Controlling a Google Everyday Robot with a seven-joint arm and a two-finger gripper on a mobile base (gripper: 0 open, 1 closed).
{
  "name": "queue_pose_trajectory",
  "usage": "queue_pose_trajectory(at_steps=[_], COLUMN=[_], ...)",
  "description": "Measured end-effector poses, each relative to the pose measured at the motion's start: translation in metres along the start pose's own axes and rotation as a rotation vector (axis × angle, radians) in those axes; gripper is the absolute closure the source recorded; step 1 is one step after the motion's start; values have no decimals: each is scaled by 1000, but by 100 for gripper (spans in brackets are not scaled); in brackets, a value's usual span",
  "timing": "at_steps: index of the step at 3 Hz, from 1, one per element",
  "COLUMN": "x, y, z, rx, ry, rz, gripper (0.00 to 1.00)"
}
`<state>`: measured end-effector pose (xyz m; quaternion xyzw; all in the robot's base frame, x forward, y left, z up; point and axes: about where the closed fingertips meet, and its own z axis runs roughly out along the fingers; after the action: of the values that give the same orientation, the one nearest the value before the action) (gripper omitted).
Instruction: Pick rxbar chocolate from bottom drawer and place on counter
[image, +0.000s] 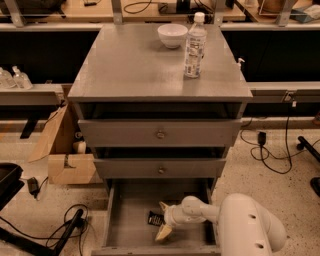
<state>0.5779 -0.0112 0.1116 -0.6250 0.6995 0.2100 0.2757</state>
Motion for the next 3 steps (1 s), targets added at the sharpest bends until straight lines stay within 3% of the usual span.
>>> queue_pose_trajectory(at_steps=[1,3], x=[4,4], y=[5,7], z=[14,16], rx=[-27,-43], ry=[38,69], rz=[25,43], gripper=[14,63])
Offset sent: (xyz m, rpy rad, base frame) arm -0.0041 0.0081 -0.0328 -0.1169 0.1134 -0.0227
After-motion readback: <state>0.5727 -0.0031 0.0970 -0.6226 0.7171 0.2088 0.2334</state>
